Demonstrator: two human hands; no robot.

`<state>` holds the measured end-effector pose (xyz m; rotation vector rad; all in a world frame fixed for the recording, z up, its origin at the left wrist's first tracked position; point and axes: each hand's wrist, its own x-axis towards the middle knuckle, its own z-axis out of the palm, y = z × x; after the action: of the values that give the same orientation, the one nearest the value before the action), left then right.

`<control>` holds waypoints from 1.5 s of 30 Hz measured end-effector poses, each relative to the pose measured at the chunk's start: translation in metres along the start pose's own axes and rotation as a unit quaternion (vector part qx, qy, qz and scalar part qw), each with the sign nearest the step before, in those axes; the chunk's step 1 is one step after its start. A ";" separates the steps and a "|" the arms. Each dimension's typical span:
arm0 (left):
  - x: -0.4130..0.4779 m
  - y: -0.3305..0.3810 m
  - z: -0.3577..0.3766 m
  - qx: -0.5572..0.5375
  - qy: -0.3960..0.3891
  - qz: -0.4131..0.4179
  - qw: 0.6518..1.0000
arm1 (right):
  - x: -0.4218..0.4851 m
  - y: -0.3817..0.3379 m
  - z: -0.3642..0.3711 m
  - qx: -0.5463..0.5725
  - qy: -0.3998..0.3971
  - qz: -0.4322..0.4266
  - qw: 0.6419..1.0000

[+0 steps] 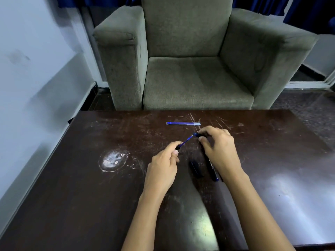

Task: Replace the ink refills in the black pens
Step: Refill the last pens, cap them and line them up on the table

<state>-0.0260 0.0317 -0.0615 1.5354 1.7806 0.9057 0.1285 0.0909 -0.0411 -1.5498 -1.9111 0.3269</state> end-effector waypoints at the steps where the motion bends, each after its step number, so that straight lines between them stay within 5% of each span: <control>1: 0.000 0.001 0.000 0.003 0.001 0.000 1.000 | 0.001 0.000 -0.001 -0.001 0.005 -0.008 1.000; 16: 0.000 0.002 -0.002 0.037 0.003 0.001 0.999 | 0.005 -0.003 -0.009 0.003 0.032 -0.084 0.996; 27: -0.002 0.003 0.001 0.059 -0.007 0.023 0.998 | 0.004 -0.008 -0.009 0.007 -0.064 -0.188 0.980; 37: 0.001 -0.001 0.004 0.115 0.015 0.056 0.992 | 0.000 -0.006 -0.011 0.098 -0.200 -0.069 0.972; 45: 0.001 0.001 0.006 0.128 0.006 0.075 0.989 | 0.001 0.001 -0.019 0.084 -0.203 -0.079 0.972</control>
<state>-0.0207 0.0332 -0.0637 1.8498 1.8662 0.7797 0.1410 0.0881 -0.0268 -1.2795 -2.2324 0.7627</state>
